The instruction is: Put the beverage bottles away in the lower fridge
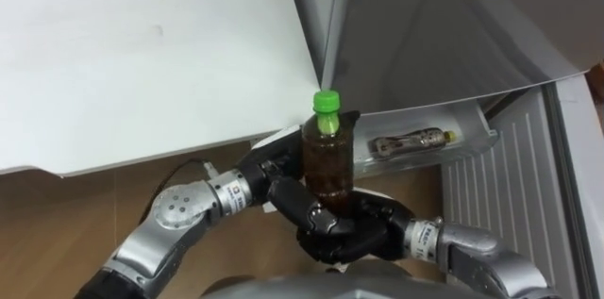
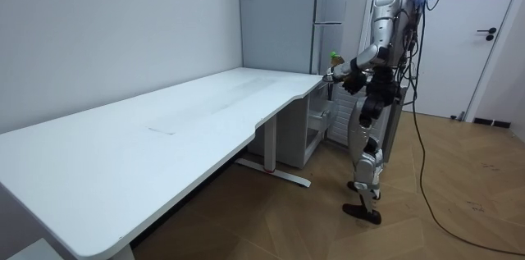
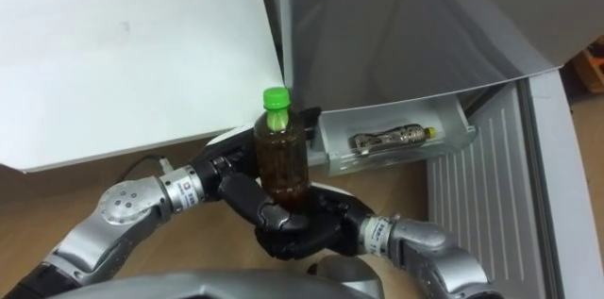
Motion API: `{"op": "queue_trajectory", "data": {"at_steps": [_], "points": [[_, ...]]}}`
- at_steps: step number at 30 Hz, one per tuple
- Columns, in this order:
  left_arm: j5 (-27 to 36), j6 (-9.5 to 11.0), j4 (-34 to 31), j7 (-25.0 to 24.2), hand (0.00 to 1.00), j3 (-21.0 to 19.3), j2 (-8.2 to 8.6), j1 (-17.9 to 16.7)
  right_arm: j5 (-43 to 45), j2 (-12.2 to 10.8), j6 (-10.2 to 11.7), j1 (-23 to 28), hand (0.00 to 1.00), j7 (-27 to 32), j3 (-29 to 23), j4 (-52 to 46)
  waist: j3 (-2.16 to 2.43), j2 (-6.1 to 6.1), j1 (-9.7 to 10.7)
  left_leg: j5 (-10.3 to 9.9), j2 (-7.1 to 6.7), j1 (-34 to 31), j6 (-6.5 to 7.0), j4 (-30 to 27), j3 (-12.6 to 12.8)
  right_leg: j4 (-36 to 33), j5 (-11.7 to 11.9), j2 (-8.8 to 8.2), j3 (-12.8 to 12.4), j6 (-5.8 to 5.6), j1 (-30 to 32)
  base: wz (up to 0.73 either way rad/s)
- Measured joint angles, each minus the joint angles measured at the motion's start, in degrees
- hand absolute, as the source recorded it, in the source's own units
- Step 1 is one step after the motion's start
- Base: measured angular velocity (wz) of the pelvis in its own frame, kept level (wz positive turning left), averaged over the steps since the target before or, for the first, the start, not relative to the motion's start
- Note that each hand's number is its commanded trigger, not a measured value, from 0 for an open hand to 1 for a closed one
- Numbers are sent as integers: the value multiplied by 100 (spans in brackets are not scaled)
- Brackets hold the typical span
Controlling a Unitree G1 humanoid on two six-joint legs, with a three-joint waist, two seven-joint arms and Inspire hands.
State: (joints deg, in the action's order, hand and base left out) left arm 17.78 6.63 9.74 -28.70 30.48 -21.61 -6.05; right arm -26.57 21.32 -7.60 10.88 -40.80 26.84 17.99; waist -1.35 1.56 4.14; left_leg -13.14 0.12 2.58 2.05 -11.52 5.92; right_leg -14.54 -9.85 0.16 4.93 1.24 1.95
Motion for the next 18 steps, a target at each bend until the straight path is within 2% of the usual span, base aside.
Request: {"op": "queue_trajectory", "data": {"at_steps": [4,8,10,16,18], "points": [[-61,40,-23,7,0,-10,-81,-4,-37,16,2,-2,100,97,-11,-1,8,1,5,0,0,5,0,-3,3,3,0,5,-5,0,-8,0],[-571,78,-90,13,0,-110,-181,-138,-37,126,22,82,100,233,-188,0,19,-8,16,0,-1,19,0,-9,21,32,3,1,-7,0,-36,0],[-891,19,-76,71,0,-128,-260,-223,-40,141,59,108,100,297,-330,-1,37,-5,31,0,1,24,0,-3,18,31,3,4,-8,0,-35,0],[-1414,-19,-53,225,0,-245,-293,-448,-82,160,77,409,100,505,-728,0,50,4,51,0,2,116,0,33,26,77,3,10,0,0,-130,0],[-1675,-111,141,226,0,-307,-372,-478,-438,162,78,484,100,558,-909,0,53,9,93,0,3,118,0,26,26,76,6,5,2,1,-138,0]]}}
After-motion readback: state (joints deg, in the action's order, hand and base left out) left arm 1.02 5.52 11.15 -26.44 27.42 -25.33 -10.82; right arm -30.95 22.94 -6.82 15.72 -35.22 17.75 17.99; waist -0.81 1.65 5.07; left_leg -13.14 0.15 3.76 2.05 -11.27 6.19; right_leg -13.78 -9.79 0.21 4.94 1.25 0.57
